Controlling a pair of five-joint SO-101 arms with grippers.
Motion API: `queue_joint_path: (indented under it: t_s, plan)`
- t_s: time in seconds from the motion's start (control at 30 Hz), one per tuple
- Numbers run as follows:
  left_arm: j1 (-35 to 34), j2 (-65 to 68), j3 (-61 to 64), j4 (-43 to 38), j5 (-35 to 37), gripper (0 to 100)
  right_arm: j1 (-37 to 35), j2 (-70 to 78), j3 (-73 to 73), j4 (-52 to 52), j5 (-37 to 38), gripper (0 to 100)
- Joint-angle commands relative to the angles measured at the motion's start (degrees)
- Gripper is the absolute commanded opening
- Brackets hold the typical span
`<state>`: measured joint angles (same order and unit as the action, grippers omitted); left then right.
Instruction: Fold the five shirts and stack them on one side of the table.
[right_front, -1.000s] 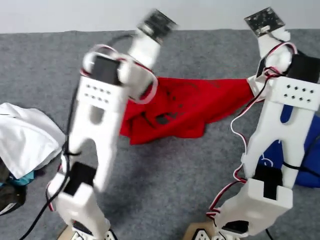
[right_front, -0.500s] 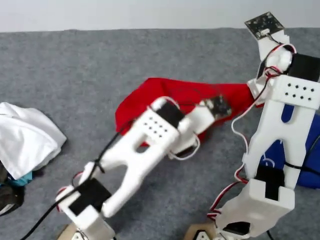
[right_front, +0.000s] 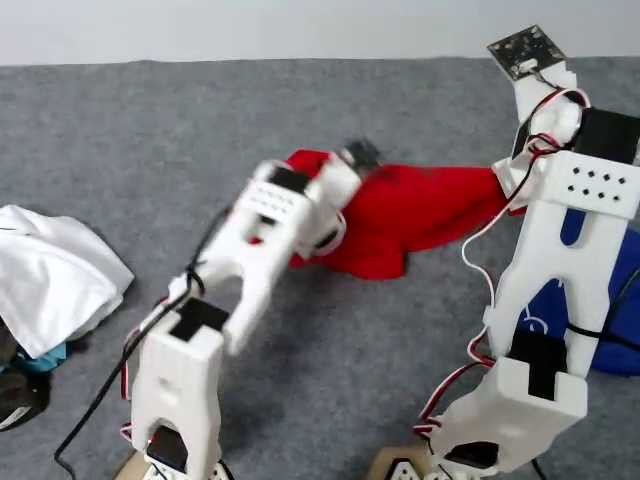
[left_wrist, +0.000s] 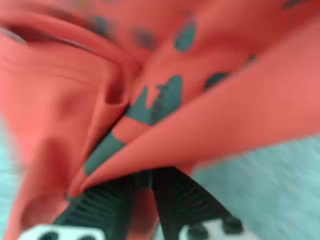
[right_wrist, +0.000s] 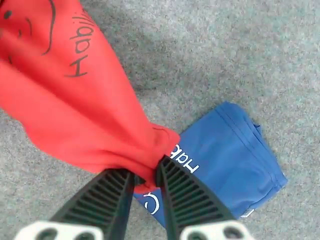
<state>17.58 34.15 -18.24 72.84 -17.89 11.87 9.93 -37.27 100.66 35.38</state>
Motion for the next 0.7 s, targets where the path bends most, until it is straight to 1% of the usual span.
queue_joint_path:
  t_s: [0.0, 0.1, 0.3, 0.53, 0.67]
  plan:
    - [-3.7, 2.3, -13.6, -0.9, -0.4, 1, 0.8, -2.8, -0.4, 2.2, 0.2, 1.0]
    - [-4.0, 4.5, -21.1, 2.0, -0.4, 1, 0.8, -2.8, -0.4, 2.2, 0.2, 1.0]
    - [-0.6, 6.3, -29.8, 14.9, -0.4, 1, 0.9, -2.7, -0.4, 2.2, 0.1, 1.0]
    - [4.4, 5.8, -31.8, 26.4, -0.9, 1, 0.9, -2.7, -0.4, 2.2, 0.0, 1.0]
    - [6.4, 5.7, -29.2, 27.7, -2.3, 1, 1.0, -1.1, -0.4, 2.2, -0.1, 1.0]
